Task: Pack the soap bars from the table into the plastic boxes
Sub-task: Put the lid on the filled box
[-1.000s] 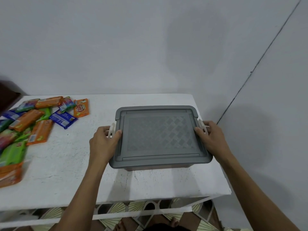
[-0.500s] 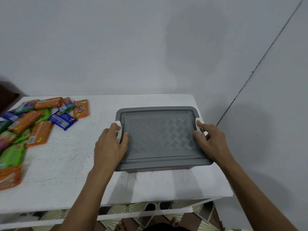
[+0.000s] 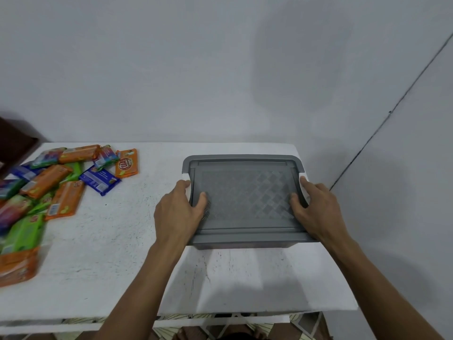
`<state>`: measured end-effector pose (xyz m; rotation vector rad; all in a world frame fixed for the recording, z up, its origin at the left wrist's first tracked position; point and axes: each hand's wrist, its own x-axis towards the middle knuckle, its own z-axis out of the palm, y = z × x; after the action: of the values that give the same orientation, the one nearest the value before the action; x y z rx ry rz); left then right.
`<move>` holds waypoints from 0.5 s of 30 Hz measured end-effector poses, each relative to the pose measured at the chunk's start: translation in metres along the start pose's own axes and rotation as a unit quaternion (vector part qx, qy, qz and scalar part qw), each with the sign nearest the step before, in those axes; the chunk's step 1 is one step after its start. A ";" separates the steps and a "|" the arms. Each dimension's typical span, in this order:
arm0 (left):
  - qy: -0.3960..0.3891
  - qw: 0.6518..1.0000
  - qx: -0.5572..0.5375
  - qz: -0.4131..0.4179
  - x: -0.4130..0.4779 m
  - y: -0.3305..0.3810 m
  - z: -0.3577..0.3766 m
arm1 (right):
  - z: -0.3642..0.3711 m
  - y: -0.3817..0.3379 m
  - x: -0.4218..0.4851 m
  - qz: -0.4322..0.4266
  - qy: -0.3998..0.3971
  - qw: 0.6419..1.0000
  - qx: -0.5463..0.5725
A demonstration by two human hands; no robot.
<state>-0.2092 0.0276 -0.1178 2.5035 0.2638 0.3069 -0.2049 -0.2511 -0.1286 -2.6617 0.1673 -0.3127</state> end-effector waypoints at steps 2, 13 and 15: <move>-0.002 1.000 0.002 0.007 0.015 0.005 0.003 | 0.003 -0.001 0.015 0.000 0.008 1.000 -0.001; 0.015 0.998 0.034 0.048 0.113 0.027 0.035 | 0.019 -0.005 0.118 -0.004 0.000 1.000 -0.030; 0.015 0.998 0.032 0.048 0.131 0.030 0.041 | 0.023 -0.005 0.137 -0.009 -0.002 0.999 -0.039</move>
<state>-0.0696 0.0146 -0.1118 2.5817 0.1688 0.3797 -0.0666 -0.2597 -0.1202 -2.7417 0.1576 -0.3138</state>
